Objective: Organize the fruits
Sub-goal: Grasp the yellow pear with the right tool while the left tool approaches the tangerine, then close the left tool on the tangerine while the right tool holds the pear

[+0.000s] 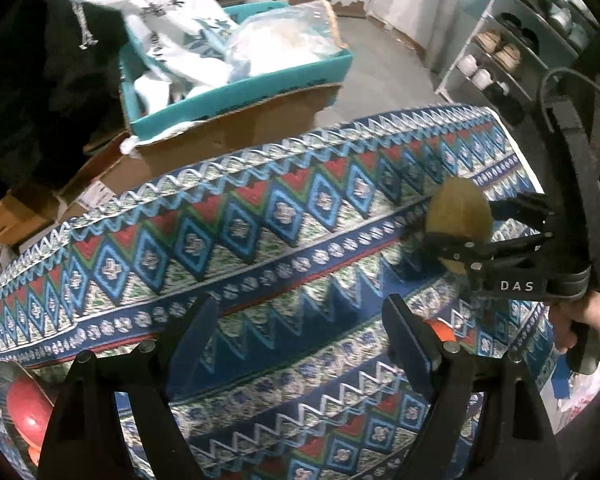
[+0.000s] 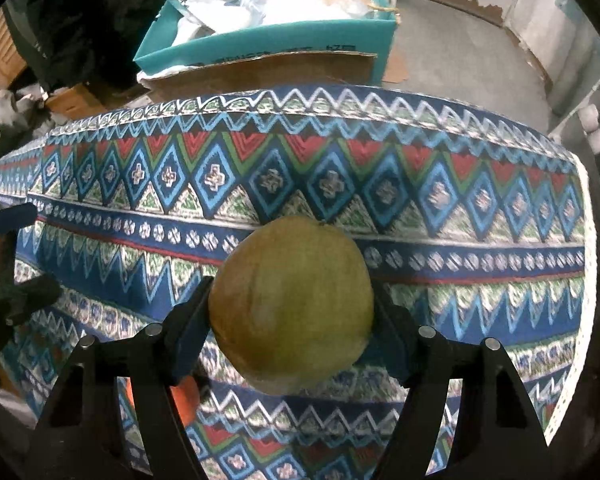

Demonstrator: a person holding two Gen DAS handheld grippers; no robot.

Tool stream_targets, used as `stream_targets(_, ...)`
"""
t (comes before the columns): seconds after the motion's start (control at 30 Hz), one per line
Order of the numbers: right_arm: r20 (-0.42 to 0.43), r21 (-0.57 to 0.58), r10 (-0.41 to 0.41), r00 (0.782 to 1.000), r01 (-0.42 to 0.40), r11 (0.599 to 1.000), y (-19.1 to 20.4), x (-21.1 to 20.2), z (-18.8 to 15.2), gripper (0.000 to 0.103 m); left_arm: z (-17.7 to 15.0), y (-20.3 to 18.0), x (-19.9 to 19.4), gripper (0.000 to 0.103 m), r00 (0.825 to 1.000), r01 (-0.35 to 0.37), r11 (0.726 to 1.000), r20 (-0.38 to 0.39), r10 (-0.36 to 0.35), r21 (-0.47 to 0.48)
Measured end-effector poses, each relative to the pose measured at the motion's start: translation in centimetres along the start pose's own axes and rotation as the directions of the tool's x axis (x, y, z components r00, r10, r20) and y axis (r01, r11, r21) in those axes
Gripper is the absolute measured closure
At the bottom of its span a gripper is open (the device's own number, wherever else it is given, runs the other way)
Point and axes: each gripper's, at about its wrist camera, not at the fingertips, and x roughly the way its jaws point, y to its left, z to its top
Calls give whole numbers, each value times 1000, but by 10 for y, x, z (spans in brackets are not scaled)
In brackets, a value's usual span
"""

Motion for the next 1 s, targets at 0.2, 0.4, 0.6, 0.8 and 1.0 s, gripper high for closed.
stream_targets(0.2,22,32,-10,1000,9,999,-14,-23,-28,29,-8,-29,7,18,998,52,999,-28,-51,17)
stream_targets(0.4,27,84,-11,1000,9,996,-31,-43,-58,29,-15,-57,18,18,994,89,996,-64,-87,31)
stream_targets(0.6,32,127,-16,999,12,992,-49,-59,-75,29,-22,-77,30,17,990,103,993,-100,-98,49)
stream_targets(0.8,42,146,-11,999,4,989,-56,-67,-81,29,-30,-85,42,18,989,94,994,-119,-87,51)
stream_targets(1.0,46,145,-3,999,-4,989,-55,-66,-76,29,-34,-85,51,31,988,95,993,-130,-85,68)
